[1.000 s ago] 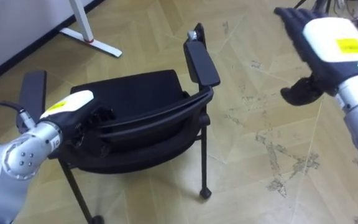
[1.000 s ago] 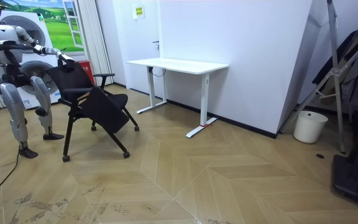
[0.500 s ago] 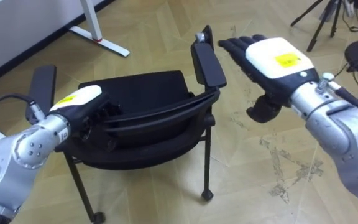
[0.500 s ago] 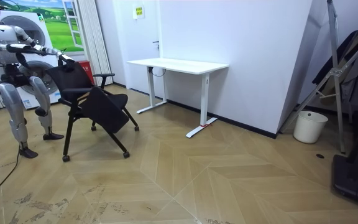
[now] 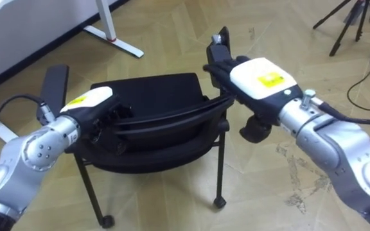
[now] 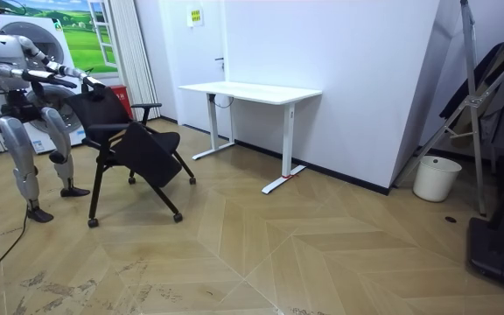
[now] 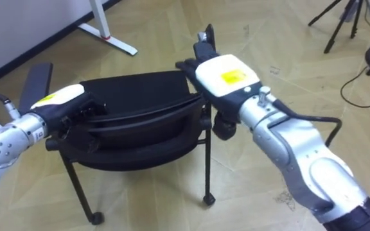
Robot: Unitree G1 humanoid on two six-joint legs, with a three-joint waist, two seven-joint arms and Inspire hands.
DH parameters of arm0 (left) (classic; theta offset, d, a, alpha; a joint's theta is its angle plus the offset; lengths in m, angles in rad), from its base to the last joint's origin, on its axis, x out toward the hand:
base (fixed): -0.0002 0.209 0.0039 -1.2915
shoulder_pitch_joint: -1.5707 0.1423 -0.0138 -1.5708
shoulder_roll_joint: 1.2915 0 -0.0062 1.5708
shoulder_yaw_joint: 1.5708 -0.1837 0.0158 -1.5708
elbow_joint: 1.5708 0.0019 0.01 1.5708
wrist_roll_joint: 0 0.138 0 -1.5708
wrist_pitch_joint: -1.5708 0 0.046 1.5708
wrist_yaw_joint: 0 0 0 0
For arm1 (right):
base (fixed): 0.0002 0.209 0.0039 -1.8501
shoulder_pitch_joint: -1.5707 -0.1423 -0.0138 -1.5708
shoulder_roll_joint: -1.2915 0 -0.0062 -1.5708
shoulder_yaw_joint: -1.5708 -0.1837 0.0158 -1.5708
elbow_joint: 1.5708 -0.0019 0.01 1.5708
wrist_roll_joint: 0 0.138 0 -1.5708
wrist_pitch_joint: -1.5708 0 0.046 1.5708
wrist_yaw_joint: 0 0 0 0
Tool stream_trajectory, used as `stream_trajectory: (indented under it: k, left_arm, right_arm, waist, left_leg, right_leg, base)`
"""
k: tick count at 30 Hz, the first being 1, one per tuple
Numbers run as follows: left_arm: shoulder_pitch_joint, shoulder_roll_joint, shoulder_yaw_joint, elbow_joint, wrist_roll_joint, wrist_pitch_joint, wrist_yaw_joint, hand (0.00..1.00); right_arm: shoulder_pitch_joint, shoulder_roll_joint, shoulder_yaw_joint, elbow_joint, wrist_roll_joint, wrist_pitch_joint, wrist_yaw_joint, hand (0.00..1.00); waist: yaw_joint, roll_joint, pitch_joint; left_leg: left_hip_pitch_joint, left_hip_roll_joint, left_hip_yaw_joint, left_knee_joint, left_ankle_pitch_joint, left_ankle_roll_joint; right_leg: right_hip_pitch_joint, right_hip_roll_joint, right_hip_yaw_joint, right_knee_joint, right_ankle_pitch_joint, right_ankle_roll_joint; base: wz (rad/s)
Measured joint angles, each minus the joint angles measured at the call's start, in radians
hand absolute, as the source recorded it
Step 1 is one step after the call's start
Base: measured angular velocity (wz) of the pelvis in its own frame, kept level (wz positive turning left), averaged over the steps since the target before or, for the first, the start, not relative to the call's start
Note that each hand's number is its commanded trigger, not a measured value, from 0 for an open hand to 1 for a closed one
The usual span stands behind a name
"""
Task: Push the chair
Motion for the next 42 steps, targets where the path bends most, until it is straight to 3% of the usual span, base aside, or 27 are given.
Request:
stream_trajectory:
  k: [11,19,24,32,42]
  left_arm:
    - [-0.003,0.000,-0.015,0.001,-0.004,-0.013,0.008,1.00]
    - [-0.004,-0.010,-0.029,0.002,-0.004,0.007,0.026,1.00]
    - [-0.026,-0.026,-0.041,0.044,-0.005,0.005,0.030,1.00]
    - [-0.040,-0.044,-0.041,0.049,-0.003,0.023,0.032,1.00]
    - [-0.058,-0.088,-0.044,0.047,0.014,0.052,0.032,1.00]
  right_arm:
    - [0.000,0.014,0.003,0.002,0.006,0.001,0.014,0.00]
    - [-0.009,0.085,0.017,0.161,0.081,0.038,0.001,0.00]
    - [-0.052,0.134,0.018,0.312,0.078,0.025,-0.061,0.00]
    - [-0.054,0.155,0.018,0.381,0.074,0.018,-0.132,0.00]
    - [-0.054,0.157,0.017,0.417,0.064,0.020,-0.216,0.00]
  waist:
    - [0.013,0.003,-0.0023]
    - [0.012,0.011,-0.0048]
    - [0.006,0.018,-0.0041]
    - [0.002,0.020,-0.0036]
    - [-0.007,0.042,-0.0043]
  left_leg:
    - [0.001,0.000,-0.003,-0.001,0.000,0.000]
    - [0.002,-0.002,-0.022,-0.004,0.000,0.000]
    - [0.007,-0.003,-0.026,-0.003,0.000,0.000]
    - [-0.001,-0.004,-0.039,0.005,0.000,0.000]
    - [-0.027,-0.004,-0.065,0.019,0.000,0.000]
  right_leg:
    - [0.000,0.000,-0.001,0.000,0.000,0.000]
    - [0.003,0.000,0.000,0.000,0.000,0.000]
    - [0.015,-0.001,-0.008,-0.002,0.000,0.000]
    - [0.031,0.000,-0.029,-0.019,0.000,-0.001]
    - [0.030,-0.001,-0.057,-0.030,0.001,-0.002]
  base:
    - [0.00]
    - [0.01]
    - [0.05]
    - [0.07]
    - [0.07]
